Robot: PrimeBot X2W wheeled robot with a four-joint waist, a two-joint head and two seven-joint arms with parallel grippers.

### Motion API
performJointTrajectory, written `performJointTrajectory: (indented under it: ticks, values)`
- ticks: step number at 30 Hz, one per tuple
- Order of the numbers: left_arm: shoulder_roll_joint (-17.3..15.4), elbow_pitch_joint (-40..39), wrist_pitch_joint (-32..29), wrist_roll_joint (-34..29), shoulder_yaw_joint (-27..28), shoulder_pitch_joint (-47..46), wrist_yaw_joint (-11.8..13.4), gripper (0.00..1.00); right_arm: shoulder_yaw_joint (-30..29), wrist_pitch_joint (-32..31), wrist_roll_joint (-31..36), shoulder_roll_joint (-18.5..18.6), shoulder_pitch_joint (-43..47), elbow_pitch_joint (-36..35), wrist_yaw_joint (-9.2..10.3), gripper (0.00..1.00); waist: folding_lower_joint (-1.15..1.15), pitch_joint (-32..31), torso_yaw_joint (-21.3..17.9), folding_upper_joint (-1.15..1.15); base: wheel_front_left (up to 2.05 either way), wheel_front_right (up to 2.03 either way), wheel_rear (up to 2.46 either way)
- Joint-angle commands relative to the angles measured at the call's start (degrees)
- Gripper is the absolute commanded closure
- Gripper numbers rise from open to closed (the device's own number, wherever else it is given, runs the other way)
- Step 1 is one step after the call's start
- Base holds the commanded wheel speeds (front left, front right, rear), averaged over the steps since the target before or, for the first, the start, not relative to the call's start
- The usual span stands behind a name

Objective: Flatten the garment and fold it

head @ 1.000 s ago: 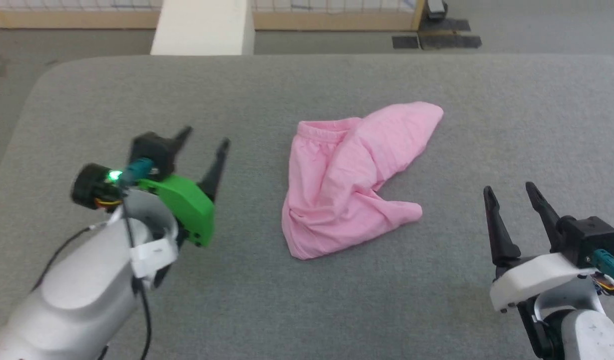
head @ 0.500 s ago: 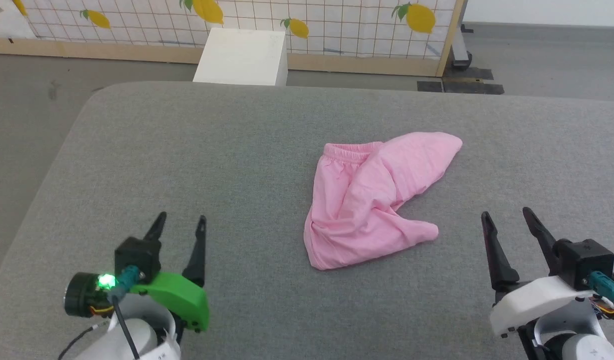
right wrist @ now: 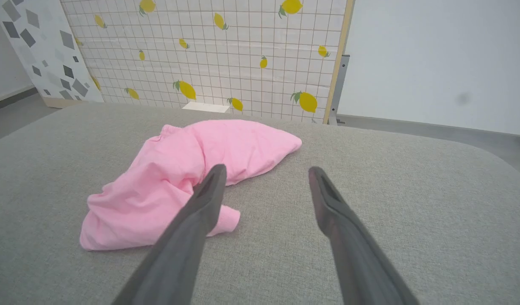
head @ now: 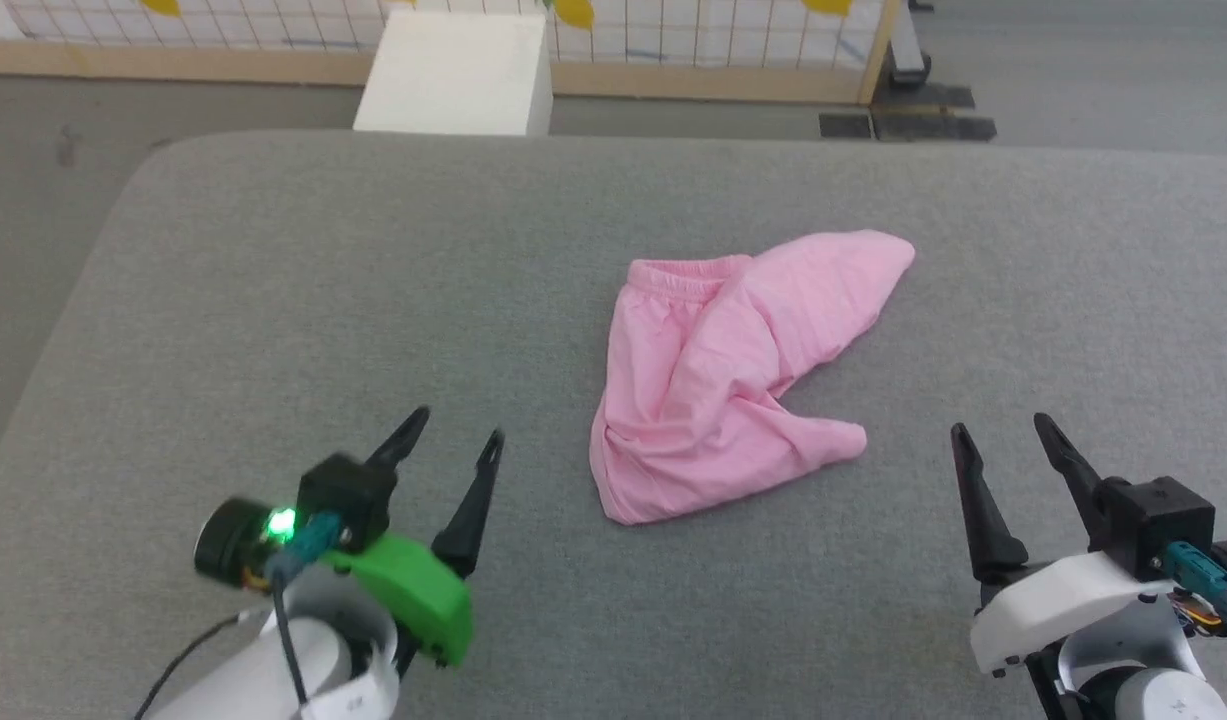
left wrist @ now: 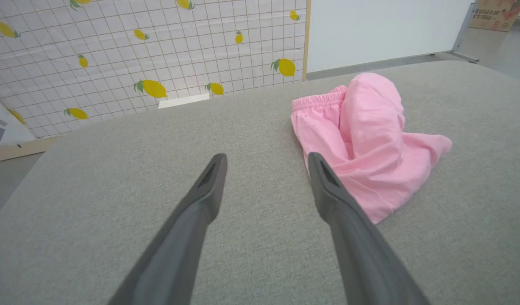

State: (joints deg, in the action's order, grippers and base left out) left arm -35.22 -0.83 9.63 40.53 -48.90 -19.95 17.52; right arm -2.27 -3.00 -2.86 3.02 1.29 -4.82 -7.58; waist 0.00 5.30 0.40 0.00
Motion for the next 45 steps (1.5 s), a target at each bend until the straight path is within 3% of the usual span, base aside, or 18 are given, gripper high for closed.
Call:
performJointTrajectory:
  ticks: [1,9,20,24,31,35,36,37,38,41,45]
  values:
    - [0.3,-0.5,-1.3,0.3,0.2,-2.5,-0.7,0.0,0.2,0.1,0.5,-0.1,-0.1,-0.5,0.09,0.0,0.0,3.1,-1.9,0.0,0.0,0.0,0.0]
    - [1.6,2.5,-14.4,2.4,-1.1,-15.8,-6.9,0.0,0.4,1.2,1.0,-0.1,-1.6,-1.5,0.09,0.0,0.0,10.4,-6.2,0.0,0.0,0.0,0.0]
    - [5.1,16.6,-29.9,8.1,-1.3,-31.3,-14.8,0.0,0.5,4.2,0.2,-0.1,-4.2,-0.2,0.09,0.0,0.0,17.6,-11.6,0.0,0.0,0.0,0.0]
    - [5.5,20.4,-32.6,9.1,-1.1,-34.9,-16.8,0.0,0.8,5.5,-0.6,-0.1,-5.3,0.8,0.09,0.0,0.0,19.8,-13.2,0.0,0.0,0.0,0.0]
    - [5.6,25.9,-33.7,8.3,-1.5,-38.5,-18.2,0.0,1.0,7.4,-1.6,-0.1,-6.6,2.5,0.09,0.0,0.0,22.2,-14.7,0.0,0.0,0.0,0.0]
    - [6.3,27.8,-34.5,9.2,-2.5,-38.4,-20.8,0.0,1.0,8.1,-1.9,-0.1,-7.1,3.3,0.09,0.0,0.0,22.8,-14.9,0.0,0.0,0.0,0.0]
    - [6.6,28.0,-34.9,9.9,-2.8,-38.1,-21.7,0.28,1.0,8.2,-1.9,-0.1,-7.3,3.6,0.09,0.0,0.0,22.8,-14.9,0.0,0.0,0.0,0.0]
    - [6.7,28.2,-35.1,10.5,-3.0,-37.9,-22.2,0.84,0.9,8.3,-1.9,-0.1,-7.4,3.8,0.09,0.0,0.0,22.7,-14.9,0.0,0.0,0.0,0.0]
    - [6.7,28.4,-35.1,10.8,-3.2,-37.7,-22.6,1.0,0.9,8.4,-1.8,-0.1,-7.5,4.1,0.09,0.0,0.0,22.4,-14.7,0.0,0.0,0.0,0.0]
    - [6.7,29.0,-32.7,10.7,-2.8,-37.3,-22.7,1.0,0.7,8.4,-1.7,-0.1,-7.7,4.7,0.09,0.0,0.0,21.1,-14.2,0.0,0.0,0.0,0.0]
    - [6.7,29.6,-26.3,10.6,0.1,-36.2,-19.9,1.0,0.4,8.0,-1.3,-0.1,-7.5,5.2,0.09,0.0,0.0,18.0,-12.7,0.0,0.0,0.0,0.0]
